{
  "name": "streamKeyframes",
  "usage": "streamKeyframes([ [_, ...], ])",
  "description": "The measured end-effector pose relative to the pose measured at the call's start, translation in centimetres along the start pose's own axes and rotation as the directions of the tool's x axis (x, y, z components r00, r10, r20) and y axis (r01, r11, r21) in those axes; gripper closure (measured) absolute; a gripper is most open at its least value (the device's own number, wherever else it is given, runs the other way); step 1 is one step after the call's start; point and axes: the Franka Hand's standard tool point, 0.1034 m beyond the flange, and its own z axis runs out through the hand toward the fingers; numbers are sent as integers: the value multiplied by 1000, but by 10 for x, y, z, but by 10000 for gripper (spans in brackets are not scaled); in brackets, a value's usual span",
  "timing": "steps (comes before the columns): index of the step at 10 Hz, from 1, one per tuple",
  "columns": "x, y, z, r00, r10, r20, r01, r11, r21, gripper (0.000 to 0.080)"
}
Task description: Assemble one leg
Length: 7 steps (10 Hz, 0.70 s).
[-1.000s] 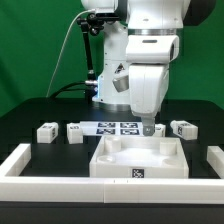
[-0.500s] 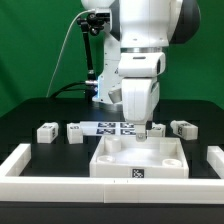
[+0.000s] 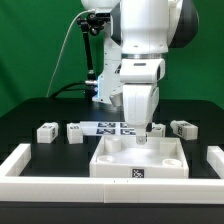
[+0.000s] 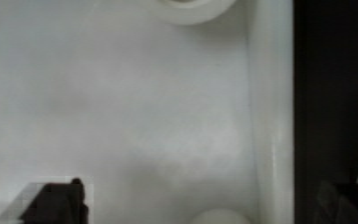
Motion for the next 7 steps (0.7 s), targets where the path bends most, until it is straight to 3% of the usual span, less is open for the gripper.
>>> streamKeyframes([
  [3, -10, -15, 20, 997, -74, -14, 73, 997, -19, 150],
  [5, -10, -19, 26, 997, -72, -13, 72, 997, -6, 150],
  [7, -10, -19, 29, 998, -67, -16, 67, 998, -12, 150],
])
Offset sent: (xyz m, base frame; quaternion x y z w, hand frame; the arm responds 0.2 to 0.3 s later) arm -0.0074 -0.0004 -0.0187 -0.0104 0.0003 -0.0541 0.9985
